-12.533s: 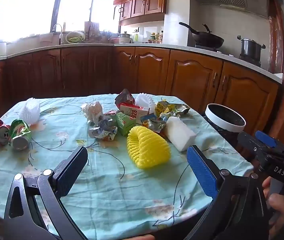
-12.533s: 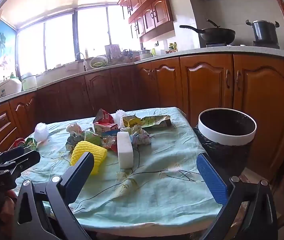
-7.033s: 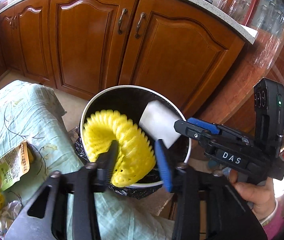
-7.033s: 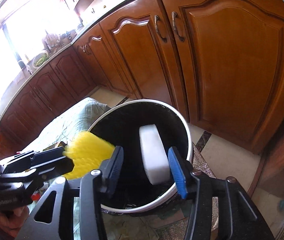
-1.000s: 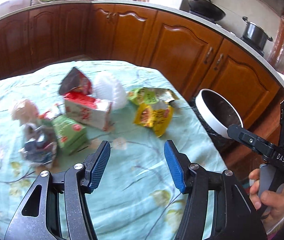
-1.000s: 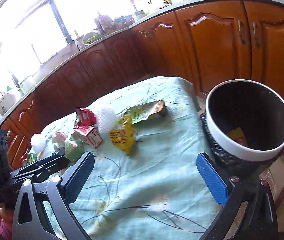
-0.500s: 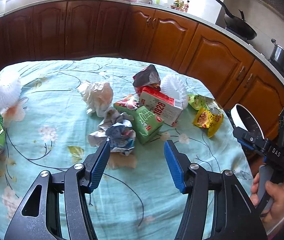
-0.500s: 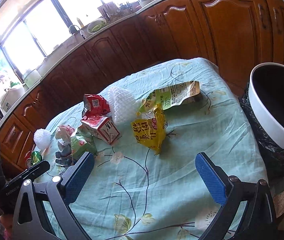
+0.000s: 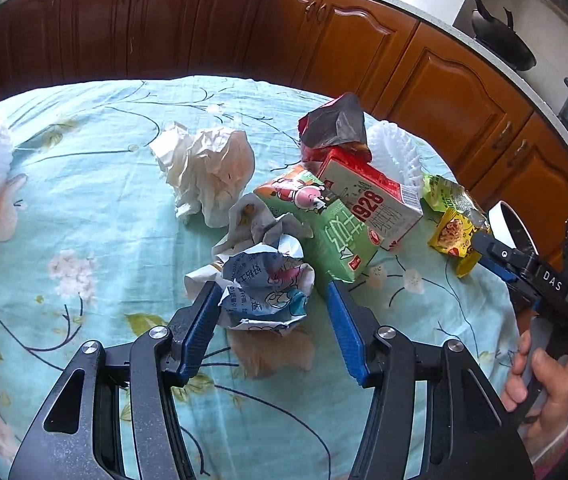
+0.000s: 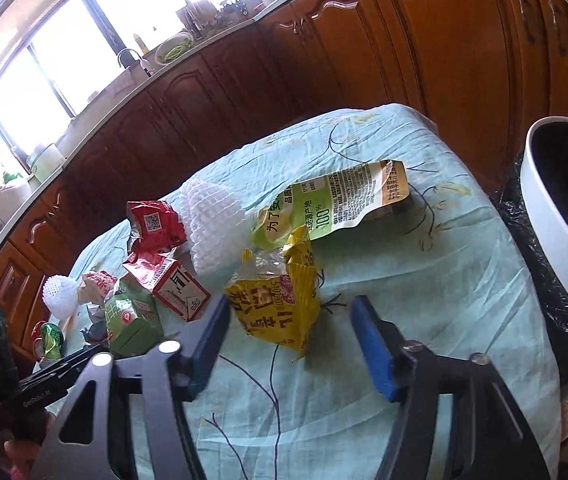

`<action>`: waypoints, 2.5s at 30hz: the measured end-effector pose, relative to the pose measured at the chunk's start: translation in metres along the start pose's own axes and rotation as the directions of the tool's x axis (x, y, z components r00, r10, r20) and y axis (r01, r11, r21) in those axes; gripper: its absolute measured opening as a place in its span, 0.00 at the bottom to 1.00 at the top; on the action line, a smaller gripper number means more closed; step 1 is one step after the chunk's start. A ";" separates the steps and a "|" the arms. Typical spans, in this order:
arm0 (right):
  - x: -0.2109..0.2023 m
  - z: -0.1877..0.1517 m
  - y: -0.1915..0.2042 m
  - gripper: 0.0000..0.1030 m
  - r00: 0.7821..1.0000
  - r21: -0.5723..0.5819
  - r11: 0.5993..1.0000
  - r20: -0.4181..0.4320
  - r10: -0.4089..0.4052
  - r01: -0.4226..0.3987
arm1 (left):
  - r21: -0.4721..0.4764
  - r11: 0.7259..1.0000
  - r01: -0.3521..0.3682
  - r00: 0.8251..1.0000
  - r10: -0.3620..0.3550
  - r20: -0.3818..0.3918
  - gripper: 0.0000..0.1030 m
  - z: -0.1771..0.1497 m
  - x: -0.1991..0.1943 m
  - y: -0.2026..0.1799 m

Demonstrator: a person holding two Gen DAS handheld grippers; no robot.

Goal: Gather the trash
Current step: 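Move both open tools back over the remaining trash on the table, then grasp the yellow snack bag with the right tool while the left tool grasps crumpled foil paper, then carry both items over the black bin and open both tools to drop them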

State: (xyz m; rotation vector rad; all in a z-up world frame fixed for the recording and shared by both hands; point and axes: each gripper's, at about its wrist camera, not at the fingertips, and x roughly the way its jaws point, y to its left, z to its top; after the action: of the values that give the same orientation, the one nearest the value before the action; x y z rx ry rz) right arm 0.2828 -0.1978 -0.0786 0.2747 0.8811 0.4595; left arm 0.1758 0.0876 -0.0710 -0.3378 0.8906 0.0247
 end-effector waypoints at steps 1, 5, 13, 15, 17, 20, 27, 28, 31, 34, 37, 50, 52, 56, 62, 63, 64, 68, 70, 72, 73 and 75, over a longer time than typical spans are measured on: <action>-0.001 -0.001 0.000 0.35 1.000 0.004 1.000 0.004 0.019 -0.019 | 0.006 1.000 0.000 1.000 0.000 -0.003 0.32 -0.001 0.001 0.000; -0.010 -0.006 0.005 0.23 0.999 -0.013 0.999 0.025 0.031 -0.031 | 0.022 1.000 -0.001 1.000 0.001 0.013 0.28 -0.005 -0.004 -0.003; -0.042 -0.021 0.002 0.19 0.996 -0.005 0.997 0.043 0.075 -0.075 | 0.037 0.999 0.006 0.997 -0.008 0.075 0.23 -0.012 -0.041 -0.014; -0.052 -0.025 -0.001 0.19 0.995 -0.002 0.997 0.051 0.081 -0.081 | 0.047 0.998 0.031 0.996 -0.035 0.083 0.23 -0.013 -0.048 -0.023; -0.062 -0.027 -0.003 0.19 0.995 0.000 0.997 0.063 0.079 -0.079 | 0.068 0.996 0.052 0.994 -0.058 0.091 0.23 -0.013 -0.054 -0.034; -0.079 -0.030 -0.009 0.19 0.994 0.009 0.997 0.087 0.073 -0.074 | 0.108 0.990 0.092 0.990 -0.103 0.095 0.23 -0.013 -0.060 -0.055; -0.109 -0.037 -0.026 0.19 0.991 0.030 0.999 0.128 0.034 -0.039 | 0.200 0.965 0.170 0.982 -0.184 0.052 0.23 -0.016 -0.050 -0.108; -0.113 -0.038 -0.030 0.19 0.991 0.035 0.999 0.133 0.027 -0.032 | 0.210 0.961 0.179 0.980 -0.192 0.045 0.23 -0.016 -0.048 -0.115; -0.124 -0.041 -0.041 0.19 0.989 0.051 0.999 0.145 0.006 -0.013 | 0.237 0.950 0.203 0.976 -0.216 0.028 0.23 -0.017 -0.043 -0.134; -0.134 -0.043 -0.052 0.19 0.987 0.070 0.998 0.161 -0.015 0.004 | 0.268 0.937 0.224 0.972 -0.236 0.013 0.23 -0.018 -0.040 -0.153; -0.145 -0.044 -0.064 0.19 0.982 0.092 0.995 0.182 -0.040 0.023 | 0.294 0.924 0.244 0.967 -0.255 0.001 0.23 -0.017 -0.036 -0.171; -0.179 -0.046 -0.109 0.19 0.965 0.157 0.984 0.234 -0.123 0.088 | 0.361 0.883 0.301 0.951 -0.303 -0.051 0.23 -0.024 -0.019 -0.230; -0.182 -0.045 -0.115 0.19 0.962 0.163 0.982 0.236 -0.134 0.097 | 0.373 0.876 0.305 0.950 -0.307 -0.057 0.23 -0.025 -0.017 -0.238; -0.187 -0.040 -0.129 0.19 0.958 0.180 0.977 0.241 -0.158 0.116 | 0.396 0.861 0.319 0.945 -0.319 -0.068 0.23 -0.022 -0.011 -0.256; -0.194 -0.025 -0.144 0.19 0.946 0.173 0.973 0.259 -0.196 0.154 | 0.421 0.839 0.345 0.936 -0.340 -0.089 0.23 -0.012 0.002 -0.288; -0.194 -0.022 -0.148 0.19 0.945 0.176 0.972 0.260 -0.201 0.158 | 0.428 0.835 0.346 0.936 -0.341 -0.091 0.23 -0.011 0.004 -0.293; -0.194 -0.019 -0.151 0.19 0.944 0.179 0.970 0.259 -0.205 0.162 | 0.434 0.831 0.348 0.935 -0.344 -0.092 0.23 -0.009 0.006 -0.299; -0.190 -0.005 -0.165 0.20 0.941 0.186 0.966 0.253 -0.225 0.181 | 0.454 0.814 0.362 0.929 -0.355 -0.102 0.23 0.000 0.016 -0.323; -0.187 0.002 -0.171 0.20 0.940 0.191 0.963 0.249 -0.235 0.190 | 0.466 0.809 0.358 0.930 -0.353 -0.101 0.23 0.005 0.021 -0.335; -0.183 0.008 -0.177 0.20 0.939 0.193 0.961 0.242 -0.243 0.198 | 0.471 0.804 0.363 0.928 -0.354 -0.113 0.23 0.010 0.029 -0.346; -0.180 0.011 -0.181 0.20 0.940 0.194 0.960 0.238 -0.246 0.202 | 0.471 0.803 0.365 0.928 -0.352 -0.119 0.23 0.013 0.034 -0.351; -0.176 0.015 -0.185 0.20 0.941 0.196 0.958 0.228 -0.251 0.208 | 0.477 0.799 0.365 0.929 -0.345 -0.134 0.23 0.016 0.044 -0.360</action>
State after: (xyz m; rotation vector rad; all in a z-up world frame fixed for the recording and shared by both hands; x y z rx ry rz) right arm 0.2486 -0.4454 -0.0271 0.3715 0.6933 0.1264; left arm 0.2740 -0.2538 0.0050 -0.0155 0.8276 -0.5588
